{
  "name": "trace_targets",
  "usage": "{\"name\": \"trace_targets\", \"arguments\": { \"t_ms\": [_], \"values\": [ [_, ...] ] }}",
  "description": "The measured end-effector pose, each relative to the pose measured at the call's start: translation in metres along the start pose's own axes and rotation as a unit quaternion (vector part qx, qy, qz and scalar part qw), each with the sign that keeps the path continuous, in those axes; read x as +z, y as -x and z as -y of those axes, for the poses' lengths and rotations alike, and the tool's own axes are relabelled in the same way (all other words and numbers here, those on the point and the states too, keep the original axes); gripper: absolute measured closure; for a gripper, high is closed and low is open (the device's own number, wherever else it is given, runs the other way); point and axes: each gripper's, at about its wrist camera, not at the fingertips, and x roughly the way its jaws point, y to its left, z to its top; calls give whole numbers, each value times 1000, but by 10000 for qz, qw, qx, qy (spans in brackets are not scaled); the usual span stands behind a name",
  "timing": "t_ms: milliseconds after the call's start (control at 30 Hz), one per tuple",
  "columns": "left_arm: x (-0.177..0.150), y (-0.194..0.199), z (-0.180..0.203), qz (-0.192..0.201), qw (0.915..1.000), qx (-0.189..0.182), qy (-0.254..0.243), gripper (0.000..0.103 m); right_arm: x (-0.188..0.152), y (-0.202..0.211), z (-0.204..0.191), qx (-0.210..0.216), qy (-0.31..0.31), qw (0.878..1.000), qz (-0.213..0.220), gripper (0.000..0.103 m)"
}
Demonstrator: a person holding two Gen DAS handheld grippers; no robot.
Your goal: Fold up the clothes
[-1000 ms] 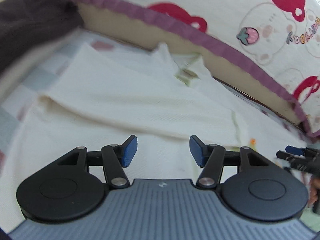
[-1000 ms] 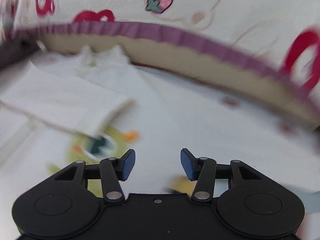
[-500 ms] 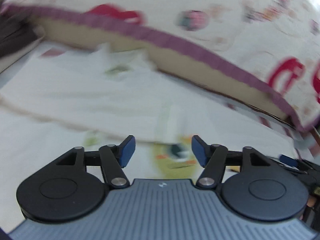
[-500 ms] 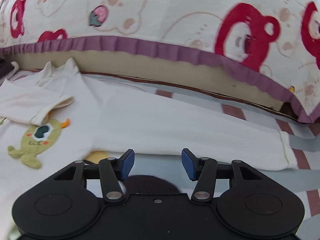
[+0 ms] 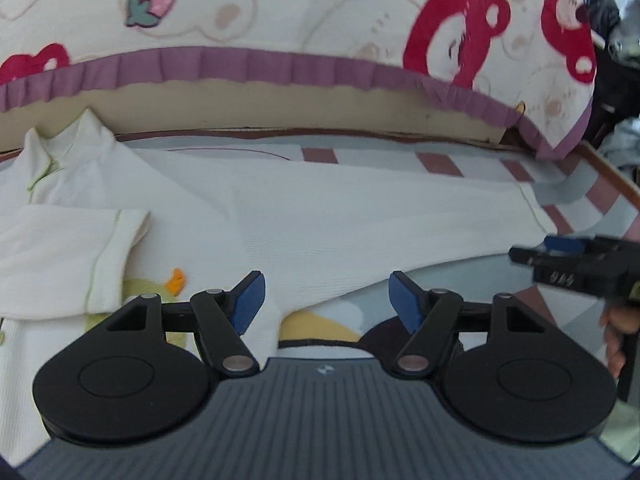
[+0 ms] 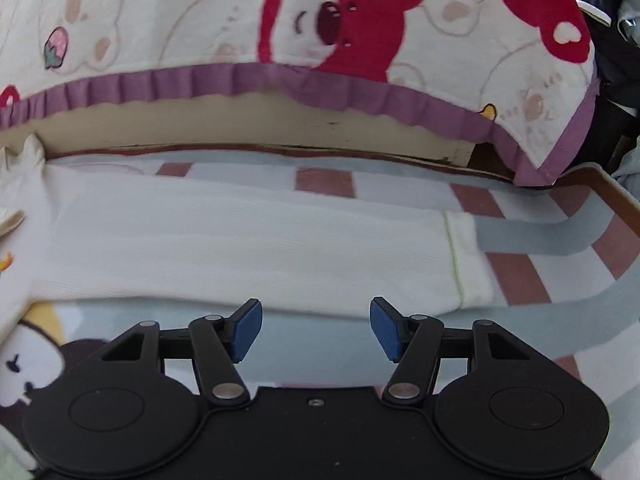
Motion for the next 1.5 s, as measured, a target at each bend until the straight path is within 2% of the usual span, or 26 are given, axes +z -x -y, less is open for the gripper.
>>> {"name": "trace_targets", "arguments": {
  "t_ms": [100, 267, 400, 533, 667, 700, 767, 800, 833, 867, 900, 967, 1033, 1067, 1167, 1233, 1367, 1433, 1500],
  "values": [
    [5, -15, 10, -102, 9999, 29, -120, 35, -2, -20, 40, 571, -744, 9955, -110, 34],
    [5, -41, 18, -279, 9987, 161, -394, 35, -16, -32, 87, 629, -1807, 9814, -156, 33],
    [3, -65, 21, -444, 9964, 374, -620, 35, -18, -32, 103, 383, -1889, 9812, -81, 33],
    [5, -78, 18, -466, 9972, 258, -515, 35, -15, -41, 116, 25, -1988, 9800, -105, 33],
    [6, -88, 13, -616, 9974, 208, -297, 37, -16, -50, 126, -63, -2352, 9719, 66, 28],
    [6, -90, 11, -692, 9972, 175, -226, 37, -14, -53, 123, -109, -2267, 9739, 96, 25],
    [5, -90, 8, -670, 9976, 43, -194, 39, -9, -61, 116, -241, -1982, 9798, 119, 25],
    [3, -88, 7, -613, 9979, -46, -209, 39, -7, -65, 111, -315, -1782, 9834, 137, 38],
    [1, -87, 6, -556, 9981, -134, -224, 39, -5, -69, 107, -393, -1552, 9870, 157, 68],
    [0, -85, 5, -499, 9982, -222, -239, 39, -2, -72, 104, -355, -1448, 9887, 137, 79],
    [-2, -84, 4, -441, 9982, -311, -254, 39, 2, -71, 104, -158, -1655, 9860, 141, 86],
    [-5, -81, 2, -327, 9979, -487, -284, 39, 8, -66, 103, 339, -2309, 9722, 192, 86],
    [-9, -71, 2, -142, 9968, -689, -382, 38, 14, -60, 102, 833, -2947, 9516, 243, 86],
    [-10, -64, 2, -55, 9967, -704, -408, 38, 19, -56, 94, 1074, -3037, 9462, 293, 86],
    [-11, -39, -8, 420, 9939, -974, -297, 38, 42, -37, 49, 1885, -2799, 9402, 466, 86],
    [-10, -21, -18, 729, 9921, -1014, -150, 36, 60, -27, 13, 2515, -2644, 9297, 503, 86],
    [-3, 16, -47, 1254, 9892, -759, 57, 35, 92, -10, -69, 3846, -2354, 8916, 403, 86],
    [1, 34, -69, 1443, 9873, -633, 213, 35, 103, -5, -113, 4341, -2262, 8717, 227, 86],
    [5, 50, -98, 1567, 9838, -654, 576, 35, 110, -2, -156, 4775, -2241, 8496, 36, 86]
  ]
}}
